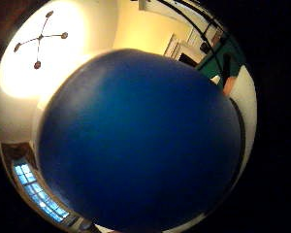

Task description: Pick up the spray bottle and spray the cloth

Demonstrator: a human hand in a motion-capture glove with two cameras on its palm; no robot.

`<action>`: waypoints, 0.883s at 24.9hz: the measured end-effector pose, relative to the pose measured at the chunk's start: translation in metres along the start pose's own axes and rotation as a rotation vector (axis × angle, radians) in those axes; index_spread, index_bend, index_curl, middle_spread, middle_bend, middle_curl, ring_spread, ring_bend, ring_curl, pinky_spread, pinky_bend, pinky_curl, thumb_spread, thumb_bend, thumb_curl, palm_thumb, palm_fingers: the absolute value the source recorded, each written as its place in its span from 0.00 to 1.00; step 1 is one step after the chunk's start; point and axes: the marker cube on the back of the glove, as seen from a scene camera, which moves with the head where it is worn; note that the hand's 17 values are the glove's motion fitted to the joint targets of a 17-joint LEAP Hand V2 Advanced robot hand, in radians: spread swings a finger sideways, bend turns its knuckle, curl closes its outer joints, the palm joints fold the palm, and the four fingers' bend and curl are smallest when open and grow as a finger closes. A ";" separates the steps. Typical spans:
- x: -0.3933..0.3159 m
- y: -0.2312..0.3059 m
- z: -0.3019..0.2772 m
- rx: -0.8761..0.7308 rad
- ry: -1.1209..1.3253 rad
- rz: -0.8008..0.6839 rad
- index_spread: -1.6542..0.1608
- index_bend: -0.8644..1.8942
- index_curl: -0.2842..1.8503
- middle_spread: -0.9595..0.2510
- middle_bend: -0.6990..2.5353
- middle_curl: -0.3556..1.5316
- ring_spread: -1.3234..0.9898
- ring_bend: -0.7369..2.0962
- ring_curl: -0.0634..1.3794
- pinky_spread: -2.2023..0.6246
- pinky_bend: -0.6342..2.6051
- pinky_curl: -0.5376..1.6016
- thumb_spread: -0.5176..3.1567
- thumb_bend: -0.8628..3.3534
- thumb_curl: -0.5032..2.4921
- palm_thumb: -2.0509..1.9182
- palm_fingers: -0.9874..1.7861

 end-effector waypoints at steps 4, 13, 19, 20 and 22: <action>-0.061 -0.021 0.013 -0.121 -0.009 -0.026 0.76 0.40 0.35 0.62 0.40 0.46 0.48 0.50 0.37 0.68 0.34 0.44 0.28 0.20 0.38 0.75 0.86; -0.062 -0.017 0.135 -0.506 0.088 0.329 0.76 0.40 0.36 0.61 0.40 0.47 0.48 0.51 0.37 0.68 0.34 0.44 0.27 0.20 0.40 0.75 0.86; -0.015 0.027 0.205 -0.686 0.221 0.587 0.76 0.39 0.37 0.61 0.40 0.47 0.48 0.51 0.37 0.68 0.34 0.44 0.26 0.20 0.40 0.75 0.85; -0.005 0.037 0.215 -0.726 0.249 0.620 0.76 0.39 0.37 0.61 0.40 0.47 0.48 0.51 0.37 0.68 0.34 0.44 0.26 0.20 0.40 0.75 0.85; 0.014 0.056 0.232 -0.806 0.309 0.679 0.76 0.39 0.37 0.61 0.40 0.47 0.48 0.51 0.37 0.68 0.34 0.44 0.26 0.20 0.40 0.75 0.85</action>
